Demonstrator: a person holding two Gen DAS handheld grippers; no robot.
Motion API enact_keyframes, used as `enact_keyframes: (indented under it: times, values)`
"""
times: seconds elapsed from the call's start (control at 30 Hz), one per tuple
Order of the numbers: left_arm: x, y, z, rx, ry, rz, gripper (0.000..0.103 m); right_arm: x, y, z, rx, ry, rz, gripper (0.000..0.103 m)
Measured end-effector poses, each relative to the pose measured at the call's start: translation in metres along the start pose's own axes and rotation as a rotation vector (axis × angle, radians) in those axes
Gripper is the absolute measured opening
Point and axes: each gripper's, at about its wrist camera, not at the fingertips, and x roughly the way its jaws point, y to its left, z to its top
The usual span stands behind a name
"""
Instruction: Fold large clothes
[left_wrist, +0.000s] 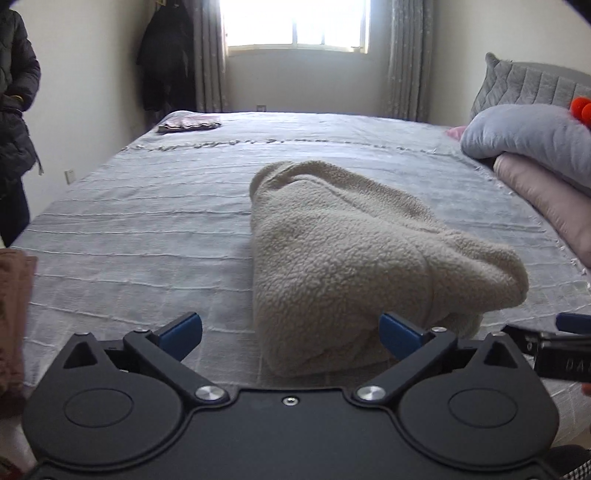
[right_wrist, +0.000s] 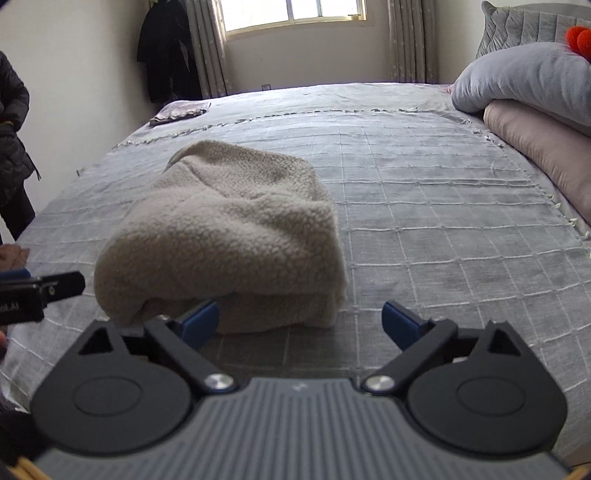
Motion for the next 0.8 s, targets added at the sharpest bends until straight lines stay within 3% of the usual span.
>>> enact_keyframes:
  times: [0.27, 0.8]
  values:
    - [-0.012, 0.002, -0.021, -0.040, 0.044, 0.013, 0.103, -0.009, 0.014, -0.022, -0.027, -0.002, -0.108, 0.102]
    - [0.003, -0.006, -0.027, 0.008, 0.093, 0.015, 0.103, -0.003, 0.021, -0.021, -0.050, 0.002, -0.123, 0.102]
